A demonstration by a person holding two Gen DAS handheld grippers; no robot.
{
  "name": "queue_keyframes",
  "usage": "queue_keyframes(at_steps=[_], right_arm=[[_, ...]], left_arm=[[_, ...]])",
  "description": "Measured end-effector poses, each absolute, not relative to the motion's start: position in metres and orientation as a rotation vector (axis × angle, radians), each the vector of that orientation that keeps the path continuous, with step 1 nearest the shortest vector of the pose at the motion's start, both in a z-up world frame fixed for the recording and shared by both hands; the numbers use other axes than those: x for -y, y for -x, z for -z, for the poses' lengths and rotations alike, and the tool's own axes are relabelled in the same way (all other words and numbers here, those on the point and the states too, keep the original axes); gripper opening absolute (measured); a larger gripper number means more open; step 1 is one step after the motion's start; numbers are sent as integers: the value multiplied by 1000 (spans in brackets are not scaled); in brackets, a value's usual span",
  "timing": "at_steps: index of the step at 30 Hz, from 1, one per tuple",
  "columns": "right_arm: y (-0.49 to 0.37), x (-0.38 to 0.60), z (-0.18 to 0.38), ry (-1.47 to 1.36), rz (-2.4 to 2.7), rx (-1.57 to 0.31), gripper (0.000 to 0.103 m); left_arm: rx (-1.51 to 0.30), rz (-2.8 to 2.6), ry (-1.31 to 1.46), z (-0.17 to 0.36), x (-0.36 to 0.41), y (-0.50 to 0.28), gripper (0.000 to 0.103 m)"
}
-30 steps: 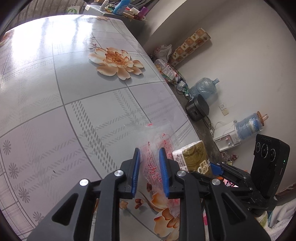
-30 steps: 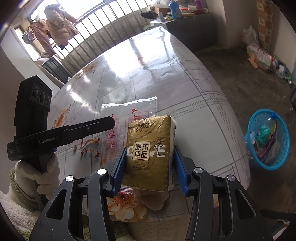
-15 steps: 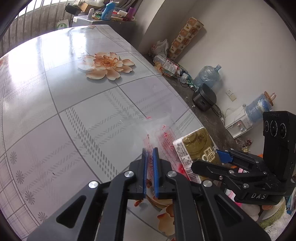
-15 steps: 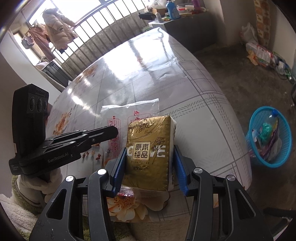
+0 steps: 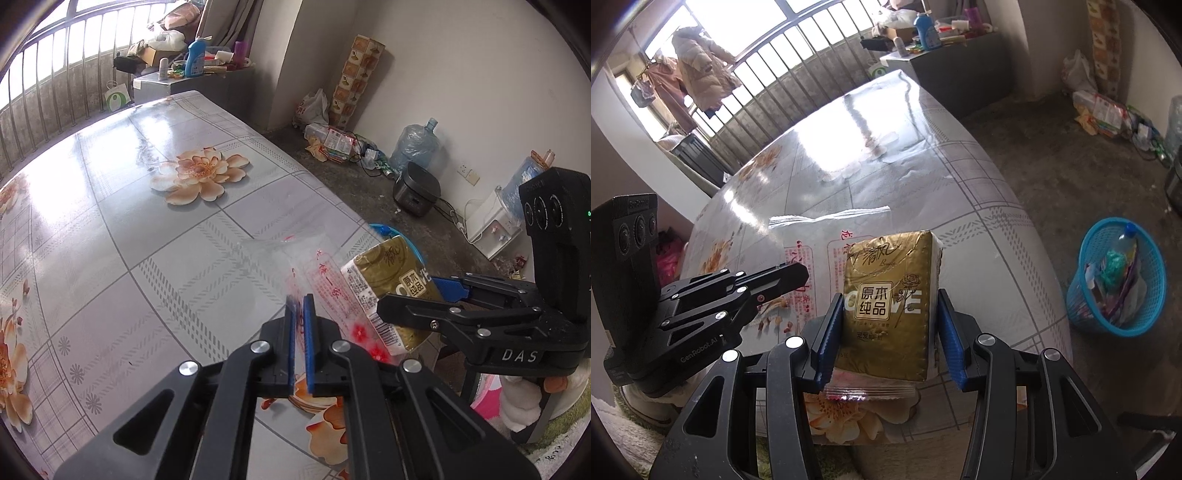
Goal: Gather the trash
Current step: 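Carry the tissue pack and clear bag over the blue wastebasket with both tools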
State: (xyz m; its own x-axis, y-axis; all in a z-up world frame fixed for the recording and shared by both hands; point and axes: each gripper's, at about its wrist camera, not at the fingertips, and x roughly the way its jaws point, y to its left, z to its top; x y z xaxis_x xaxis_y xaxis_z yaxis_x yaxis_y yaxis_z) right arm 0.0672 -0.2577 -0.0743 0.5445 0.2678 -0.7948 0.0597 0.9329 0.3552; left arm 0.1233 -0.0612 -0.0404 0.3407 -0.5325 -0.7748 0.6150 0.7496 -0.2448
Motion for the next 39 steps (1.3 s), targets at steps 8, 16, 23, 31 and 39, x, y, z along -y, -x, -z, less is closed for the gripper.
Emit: queue_keyframes(at_steps=[8,16,23,31,39], right_arm=[[-61,264,63,-382,-107,-944,45],[-37,327,28,-444,61,-801,45],[12,405,19,-550,311,-699,45],[34,457,54,-703,473,-713,46],[34,483,90,-818,521,-768,46]], left_arm=[[-940,769,-98,30,62,-120,4],[-874,871,-53,-5,75,-124,1],[-819,1003,-89,-34,125,-131,0],[-830,1138,-197,-36,215,-134,0],[-883,1205,-291,-18,286,-147,0]])
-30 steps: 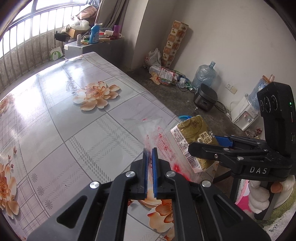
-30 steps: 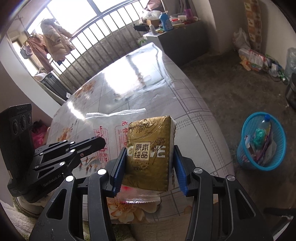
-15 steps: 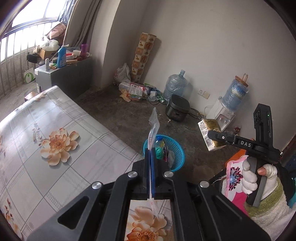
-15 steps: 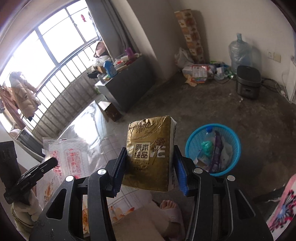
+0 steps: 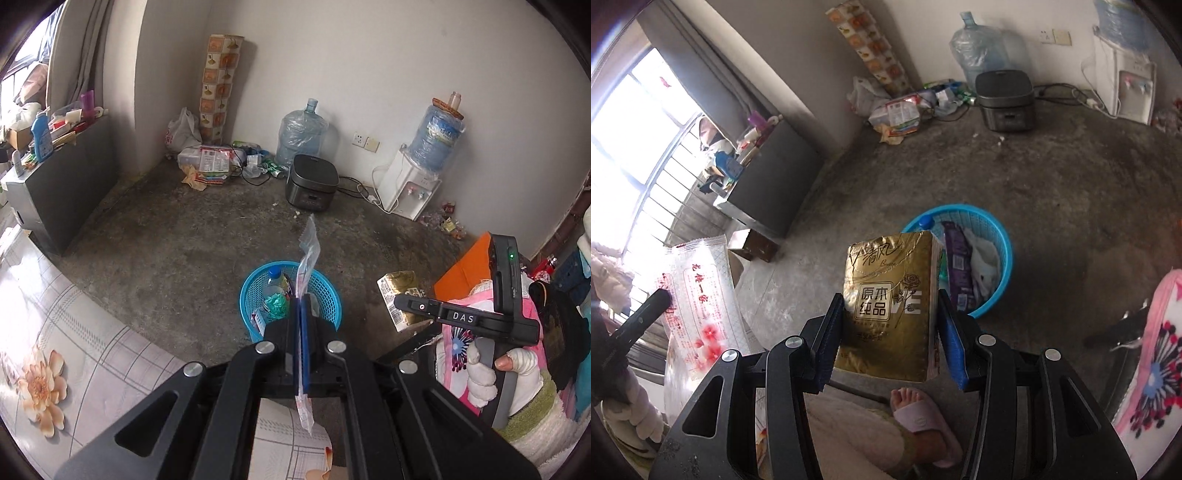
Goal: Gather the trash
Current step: 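Carry the tissue pack and clear bag over the blue wastebasket with both tools, then open both tools to drop the tissue pack and clear bag into the basket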
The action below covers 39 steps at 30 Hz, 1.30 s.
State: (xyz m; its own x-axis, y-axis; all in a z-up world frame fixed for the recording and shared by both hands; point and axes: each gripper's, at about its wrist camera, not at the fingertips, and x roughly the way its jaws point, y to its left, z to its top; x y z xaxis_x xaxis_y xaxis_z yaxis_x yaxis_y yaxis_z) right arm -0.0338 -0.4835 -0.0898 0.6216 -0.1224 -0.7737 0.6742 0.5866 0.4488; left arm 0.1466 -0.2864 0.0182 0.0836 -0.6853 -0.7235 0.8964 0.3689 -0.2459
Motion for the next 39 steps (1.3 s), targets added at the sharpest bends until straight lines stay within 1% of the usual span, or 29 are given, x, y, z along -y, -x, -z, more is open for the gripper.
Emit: queue_keyframes(at_steps=[8,14,17,21,27,31,34,36,39], right_arm=[[40,512,122,-920,546,-809,46],[20,539,151,-971,544,-847,47],[4,550,168,-979,541,-868,51],[-3,565,192,-1014,606,-902,66],[20,576,186,-1054,643,-825,67],[41,581,179,-1081,685,-798,67],[54,585,178,-1103,709,-790,67],[59,587,177,-1113,718,-788,67],[63,587,176,-1116,726,-791,67]], left_arm=[[-949,1257,-367,11,353,-144,0],[-995,1276,-405,30,389,-144,0],[-1007,1275,-412,36,400,-145,0],[-1023,1271,-422,45,412,-150,0],[-1063,1276,-442,61,431,-154,0],[-1119,1293,-448,78,459,-157,0],[-1175,1296,-462,96,486,-158,0],[-1181,1286,-505,113,504,-156,0],[-1241,1269,-491,142,526,-158,0]])
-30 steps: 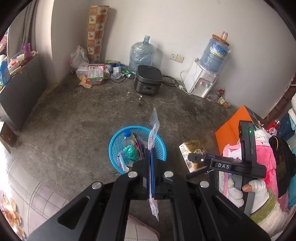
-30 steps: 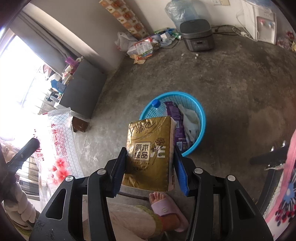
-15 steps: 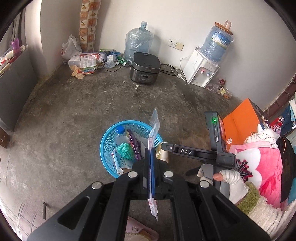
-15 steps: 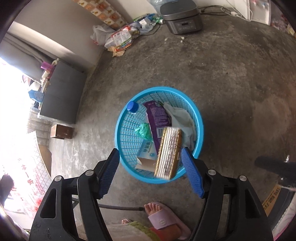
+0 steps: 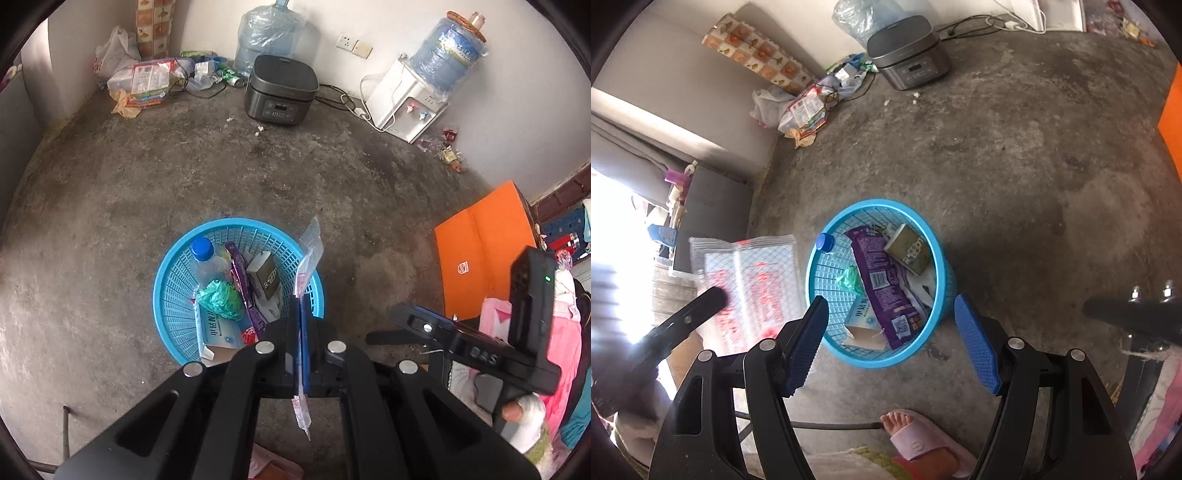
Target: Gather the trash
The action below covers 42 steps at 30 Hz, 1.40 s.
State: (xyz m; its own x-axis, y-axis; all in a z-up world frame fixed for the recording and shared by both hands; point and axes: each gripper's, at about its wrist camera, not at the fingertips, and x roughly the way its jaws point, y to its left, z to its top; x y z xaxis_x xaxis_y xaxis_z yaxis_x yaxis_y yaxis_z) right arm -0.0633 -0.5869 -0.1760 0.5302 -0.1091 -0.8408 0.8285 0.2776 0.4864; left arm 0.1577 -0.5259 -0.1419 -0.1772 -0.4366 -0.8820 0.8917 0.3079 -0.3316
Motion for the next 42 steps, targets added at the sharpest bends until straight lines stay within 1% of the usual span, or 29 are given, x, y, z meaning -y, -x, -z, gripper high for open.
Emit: queue_keyframes(at_steps=[3,4,5,6,7,10,13,15,18,19,20,23,24,26,27,28,31,35,37,40,42], right_arm=[[66,589,179,-1133,727,-792,67],[67,589,179,-1138,731,-792,67],[69,588,179,-1142,732,-793,67],[70,587,179,-1143,728,-793,67],[70,586,177,-1140,724,-792,67],[71,584,174,-1136,719,-792,67],[72,583,169,-1132,712,-781,67],[70,581,163,-1121,698,-770,67],[64,571,148,-1069,665,-757,67],[61,566,141,-1045,651,-751,67],[57,559,133,-1010,632,-746,67],[49,536,104,-888,575,-719,67],[46,527,95,-851,552,-709,67],[43,508,76,-772,510,-690,68],[42,498,67,-735,493,-680,70],[40,488,58,-696,468,-668,72],[38,457,35,-588,425,-643,78],[36,417,10,-453,372,-615,84],[39,397,1,-406,341,-597,89],[44,372,-11,-350,330,-562,95],[47,356,-19,-330,330,-523,95]], left_arm=[[-1279,1249,-454,170,544,-160,1],[-1291,1234,-454,181,548,-160,4],[-1299,1206,-478,190,552,-160,17],[-1299,1175,-510,197,555,-159,23],[-1296,1159,-527,201,556,-159,33],[-1285,1169,-511,195,549,-161,42],[-1235,1209,-489,167,532,-165,42],[-1175,1225,-451,137,513,-168,43],[-1086,1238,-363,89,477,-173,47],[-1049,1240,-335,71,461,-174,53],[-1007,1236,-312,54,444,-173,61],[-914,1178,-259,10,392,-166,75],[-888,1158,-245,-2,373,-162,77],[-840,1104,-221,-20,335,-154,88],[-819,1071,-210,-28,318,-149,90],[-794,1033,-195,-36,297,-144,96],[-739,900,-148,-49,237,-124,97],[-734,659,-96,-54,169,-99,97],[-740,551,-65,-57,142,-90,98],[-728,403,-28,-62,104,-79,98],[-691,294,-43,-62,89,-70,98]])
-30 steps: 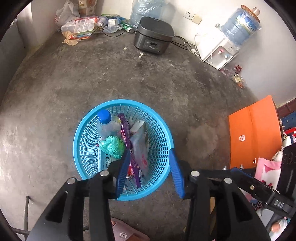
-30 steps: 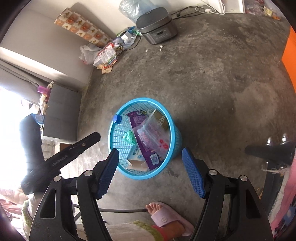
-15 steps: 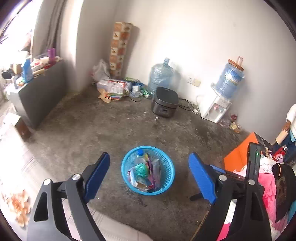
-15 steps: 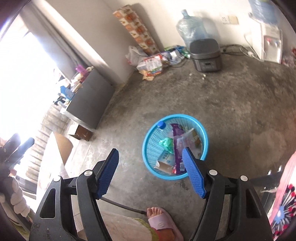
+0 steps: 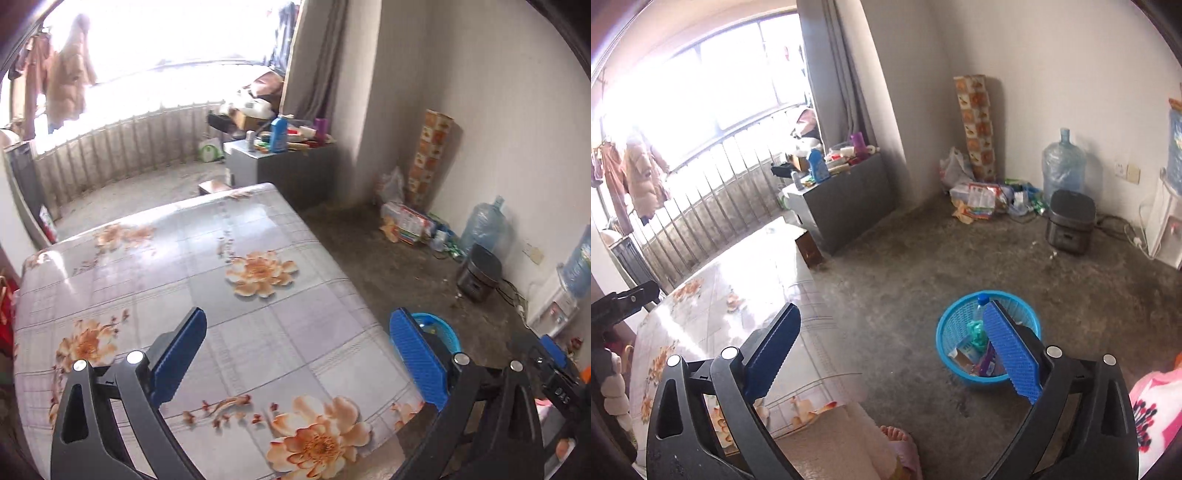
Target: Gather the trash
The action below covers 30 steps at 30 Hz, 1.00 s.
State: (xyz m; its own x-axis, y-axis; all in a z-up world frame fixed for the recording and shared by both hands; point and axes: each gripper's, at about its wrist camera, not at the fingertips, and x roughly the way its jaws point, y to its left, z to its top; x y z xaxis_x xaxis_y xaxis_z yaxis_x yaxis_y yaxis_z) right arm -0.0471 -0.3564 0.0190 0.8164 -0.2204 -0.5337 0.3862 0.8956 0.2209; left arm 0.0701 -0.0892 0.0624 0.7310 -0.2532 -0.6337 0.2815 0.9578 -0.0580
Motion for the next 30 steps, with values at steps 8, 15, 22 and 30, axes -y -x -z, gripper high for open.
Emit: queue_keyframes(at_steps=[8,15,22,30], right_arm=[[32,323,-18,-183,341,-537,95],[22,304,27,-80,263,-727,95],[33,307,50,-65,299,-830,95],[38,314,56,-42,380,-880,95]], left_arm=[[-715,195,-124,-49,63,-48,97],[-850,217,-59,-6,70,-28,97],[-898,124,-121,9,76,-32,97],[-927,115,-191,16,83,-38,97]])
